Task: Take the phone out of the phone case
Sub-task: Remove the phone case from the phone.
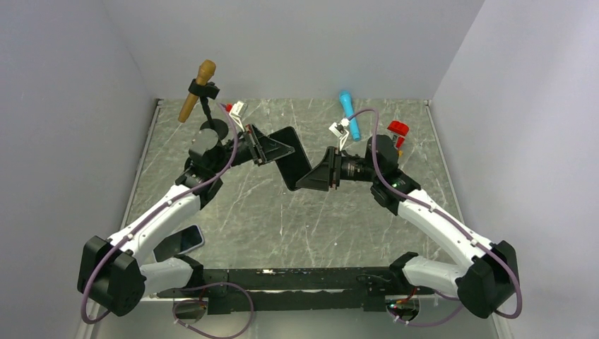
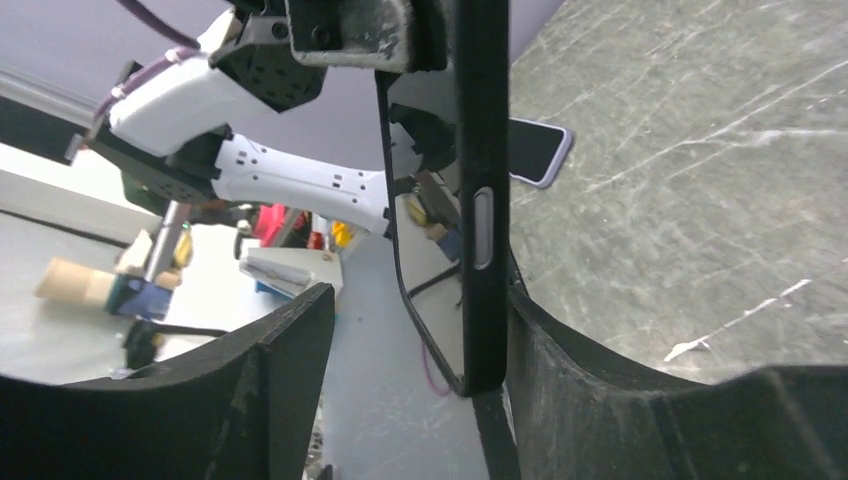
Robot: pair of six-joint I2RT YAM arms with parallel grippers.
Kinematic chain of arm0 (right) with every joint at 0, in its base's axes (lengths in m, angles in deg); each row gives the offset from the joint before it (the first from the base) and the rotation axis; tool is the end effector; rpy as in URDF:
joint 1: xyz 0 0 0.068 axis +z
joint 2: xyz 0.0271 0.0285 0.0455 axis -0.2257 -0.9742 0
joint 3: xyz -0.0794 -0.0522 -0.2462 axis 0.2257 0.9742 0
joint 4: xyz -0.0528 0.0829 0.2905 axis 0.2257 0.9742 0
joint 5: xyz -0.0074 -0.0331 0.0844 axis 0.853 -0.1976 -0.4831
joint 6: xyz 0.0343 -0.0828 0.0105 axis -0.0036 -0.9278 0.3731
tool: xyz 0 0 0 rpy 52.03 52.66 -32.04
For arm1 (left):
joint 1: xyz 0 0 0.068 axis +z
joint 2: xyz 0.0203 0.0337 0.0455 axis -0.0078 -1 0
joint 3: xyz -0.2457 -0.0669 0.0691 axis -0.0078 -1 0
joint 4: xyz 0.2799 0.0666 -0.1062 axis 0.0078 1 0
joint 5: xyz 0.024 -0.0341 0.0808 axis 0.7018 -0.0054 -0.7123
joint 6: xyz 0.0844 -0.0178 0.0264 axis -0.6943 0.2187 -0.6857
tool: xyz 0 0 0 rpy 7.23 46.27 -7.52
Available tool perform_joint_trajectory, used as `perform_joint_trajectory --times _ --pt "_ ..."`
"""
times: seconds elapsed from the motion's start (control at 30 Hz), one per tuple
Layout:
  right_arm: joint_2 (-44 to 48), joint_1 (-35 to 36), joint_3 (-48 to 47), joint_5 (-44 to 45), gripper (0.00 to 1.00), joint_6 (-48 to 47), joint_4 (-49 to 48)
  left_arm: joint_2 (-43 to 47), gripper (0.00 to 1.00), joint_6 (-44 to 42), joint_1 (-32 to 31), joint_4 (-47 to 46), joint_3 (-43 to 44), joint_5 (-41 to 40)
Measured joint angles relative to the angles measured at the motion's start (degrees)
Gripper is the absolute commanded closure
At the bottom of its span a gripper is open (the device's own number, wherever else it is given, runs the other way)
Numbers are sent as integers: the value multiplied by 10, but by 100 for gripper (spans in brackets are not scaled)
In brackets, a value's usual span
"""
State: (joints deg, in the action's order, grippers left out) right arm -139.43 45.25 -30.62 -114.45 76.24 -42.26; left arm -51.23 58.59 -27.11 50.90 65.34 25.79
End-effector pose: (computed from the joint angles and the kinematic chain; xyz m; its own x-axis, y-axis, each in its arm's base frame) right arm 0.2489 0.2294 0.3039 -0.7939 0.0741 -0.6035 -0.5920 0.1324 0.7950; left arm 0.2903 -0.2076 0.3316 -0.7580 -0.3994 -0.5156 0.5105 0.1285 -0.8502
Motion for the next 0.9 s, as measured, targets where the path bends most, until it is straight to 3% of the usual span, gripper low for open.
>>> perform_joint_trajectory --times 0.23,0.4,0.67,0.77,0.9 --pt "43 -12 -12 -36 42 -84 88 -12 100 30 11 5 4 55" --pt "45 -17 -11 -93 68 -104 104 -37 100 86 11 -22 4 114" --pt "37 -19 -1 -155 88 -56 39 -41 100 143 11 -85 3 158" --pt "33 -19 0 -168 100 -44 16 -41 100 157 11 -100 3 161" --pt "31 -18 -1 -170 100 -50 7 -42 100 183 11 -101 0 160"
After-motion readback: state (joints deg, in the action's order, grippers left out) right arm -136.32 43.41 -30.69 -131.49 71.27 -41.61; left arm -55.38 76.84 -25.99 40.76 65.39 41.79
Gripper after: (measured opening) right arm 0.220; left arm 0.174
